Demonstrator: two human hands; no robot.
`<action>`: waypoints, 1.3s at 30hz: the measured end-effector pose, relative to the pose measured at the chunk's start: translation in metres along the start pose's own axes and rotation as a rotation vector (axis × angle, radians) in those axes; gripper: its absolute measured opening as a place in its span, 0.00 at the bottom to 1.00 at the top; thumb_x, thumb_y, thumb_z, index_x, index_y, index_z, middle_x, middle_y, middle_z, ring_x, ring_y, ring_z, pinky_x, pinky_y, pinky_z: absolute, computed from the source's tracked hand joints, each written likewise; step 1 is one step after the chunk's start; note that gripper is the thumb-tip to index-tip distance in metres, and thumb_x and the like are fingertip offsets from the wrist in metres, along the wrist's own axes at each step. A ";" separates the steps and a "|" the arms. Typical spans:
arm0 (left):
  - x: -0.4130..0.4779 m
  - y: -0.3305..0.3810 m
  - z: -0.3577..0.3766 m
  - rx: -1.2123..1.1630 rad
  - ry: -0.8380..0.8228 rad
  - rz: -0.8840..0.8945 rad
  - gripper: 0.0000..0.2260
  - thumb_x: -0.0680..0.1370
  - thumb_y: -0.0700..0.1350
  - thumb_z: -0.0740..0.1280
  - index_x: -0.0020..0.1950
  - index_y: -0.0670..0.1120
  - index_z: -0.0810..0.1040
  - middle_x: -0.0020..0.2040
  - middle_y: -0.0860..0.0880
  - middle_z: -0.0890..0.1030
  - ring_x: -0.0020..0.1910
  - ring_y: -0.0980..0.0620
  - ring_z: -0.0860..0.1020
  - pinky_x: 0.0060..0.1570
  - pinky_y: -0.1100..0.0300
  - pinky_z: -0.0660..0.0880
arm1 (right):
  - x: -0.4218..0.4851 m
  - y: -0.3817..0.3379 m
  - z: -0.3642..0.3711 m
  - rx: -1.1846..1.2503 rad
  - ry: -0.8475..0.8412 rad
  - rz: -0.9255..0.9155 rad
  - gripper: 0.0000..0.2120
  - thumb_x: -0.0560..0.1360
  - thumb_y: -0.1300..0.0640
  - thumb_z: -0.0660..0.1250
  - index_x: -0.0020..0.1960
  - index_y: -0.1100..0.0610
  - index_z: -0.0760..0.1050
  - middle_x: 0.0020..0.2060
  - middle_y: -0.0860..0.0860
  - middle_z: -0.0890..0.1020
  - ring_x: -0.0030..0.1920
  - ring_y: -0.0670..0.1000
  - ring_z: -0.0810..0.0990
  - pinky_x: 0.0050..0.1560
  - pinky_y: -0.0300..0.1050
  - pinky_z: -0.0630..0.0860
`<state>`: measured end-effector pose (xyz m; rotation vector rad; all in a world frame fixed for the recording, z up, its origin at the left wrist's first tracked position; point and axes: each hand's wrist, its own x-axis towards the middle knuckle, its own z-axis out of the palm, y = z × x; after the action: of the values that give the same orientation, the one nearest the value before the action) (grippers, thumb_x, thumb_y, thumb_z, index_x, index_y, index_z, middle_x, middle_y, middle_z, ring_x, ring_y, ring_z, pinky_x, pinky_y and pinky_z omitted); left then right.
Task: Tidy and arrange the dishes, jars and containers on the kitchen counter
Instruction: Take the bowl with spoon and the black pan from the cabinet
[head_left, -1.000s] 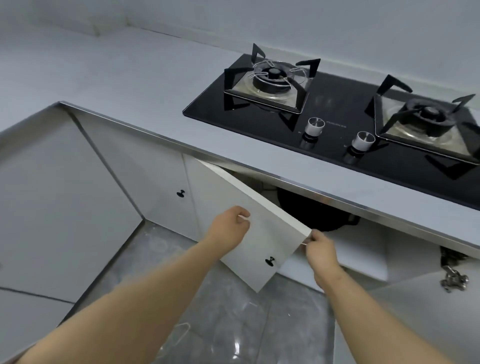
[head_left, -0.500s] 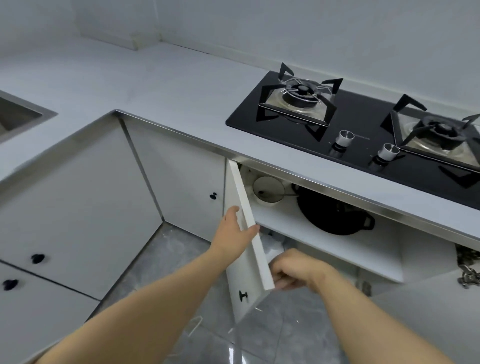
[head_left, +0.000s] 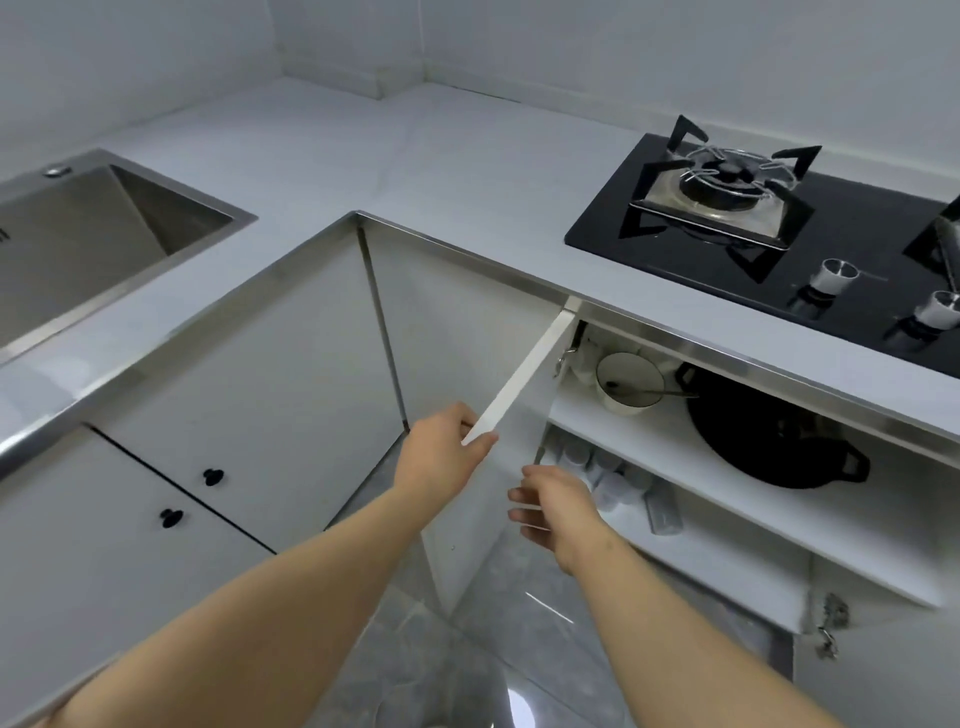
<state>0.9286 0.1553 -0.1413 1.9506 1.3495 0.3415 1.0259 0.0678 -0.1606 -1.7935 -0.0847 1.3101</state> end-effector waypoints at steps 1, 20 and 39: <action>-0.003 0.000 0.002 0.003 0.002 0.010 0.10 0.76 0.48 0.67 0.53 0.44 0.76 0.47 0.49 0.81 0.48 0.48 0.78 0.49 0.53 0.76 | -0.001 0.000 0.001 0.002 0.007 0.002 0.08 0.78 0.61 0.58 0.42 0.52 0.71 0.36 0.52 0.77 0.32 0.50 0.74 0.34 0.39 0.67; -0.033 0.134 0.087 -0.089 -0.071 0.078 0.13 0.78 0.40 0.60 0.62 0.43 0.74 0.62 0.46 0.76 0.61 0.47 0.73 0.58 0.60 0.68 | -0.021 -0.022 -0.137 0.019 0.054 0.001 0.07 0.78 0.58 0.58 0.54 0.56 0.72 0.36 0.51 0.77 0.33 0.50 0.75 0.33 0.38 0.69; 0.045 0.157 0.242 -0.344 -0.210 -0.426 0.05 0.78 0.41 0.59 0.46 0.43 0.73 0.46 0.44 0.76 0.46 0.46 0.74 0.47 0.56 0.71 | 0.095 -0.013 -0.256 0.058 0.133 0.111 0.08 0.77 0.59 0.59 0.54 0.58 0.72 0.37 0.52 0.79 0.33 0.51 0.77 0.34 0.40 0.71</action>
<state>1.1980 0.0670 -0.2101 1.3388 1.4168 0.1441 1.2764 -0.0299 -0.2090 -1.8523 0.1264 1.2535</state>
